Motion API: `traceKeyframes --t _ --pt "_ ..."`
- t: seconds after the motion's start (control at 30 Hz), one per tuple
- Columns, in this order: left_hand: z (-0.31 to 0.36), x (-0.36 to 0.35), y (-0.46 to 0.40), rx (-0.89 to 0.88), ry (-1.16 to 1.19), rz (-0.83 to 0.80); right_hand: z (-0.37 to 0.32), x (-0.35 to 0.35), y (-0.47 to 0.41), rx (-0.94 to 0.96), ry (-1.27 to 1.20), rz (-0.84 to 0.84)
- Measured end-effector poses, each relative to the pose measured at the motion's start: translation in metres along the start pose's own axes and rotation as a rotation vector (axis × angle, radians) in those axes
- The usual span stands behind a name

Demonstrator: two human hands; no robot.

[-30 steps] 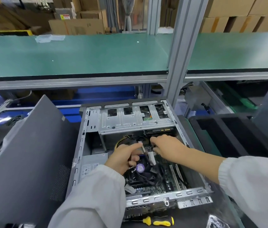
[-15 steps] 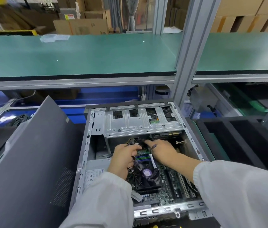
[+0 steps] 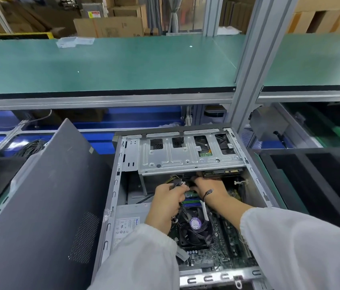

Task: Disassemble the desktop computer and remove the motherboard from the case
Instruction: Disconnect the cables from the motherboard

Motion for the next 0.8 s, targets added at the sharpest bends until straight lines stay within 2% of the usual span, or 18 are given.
traceKeyframes --t 0.17,0.3,0.43,0.63,0.8 --pt "-0.0008 -0.0013 0.0001 -0.001 -0.027 -0.045 0.0034 -0.0036 -0.0042 0.043 0.035 -0.038" --pt "-0.0006 -0.0024 0.0014 0.021 -0.025 -0.061 0.0084 0.0016 -0.0079 0.035 -0.017 -0.131" --pt "-0.0015 -0.0036 -0.0017 0.051 -0.041 -0.088 0.0041 0.0005 -0.0034 0.002 -0.008 -0.075" --pt "-0.006 -0.0013 -0.0037 0.055 -0.047 -0.073 0.0018 0.0033 -0.0044 -0.044 -0.101 -0.076" --pt "-0.004 -0.0021 -0.0023 0.05 -0.055 -0.065 -0.0006 0.0015 0.0 -0.015 -0.024 -0.05"
Point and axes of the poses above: each hand's wrist, its own y-axis away from the middle knuckle, its own x-axis out of the back of the hand, z = x × y, the point moved 1 cm from there along -y, towards the middle knuckle, and after that the axes turned 7 degrees about -x, right-handed, at the moved point
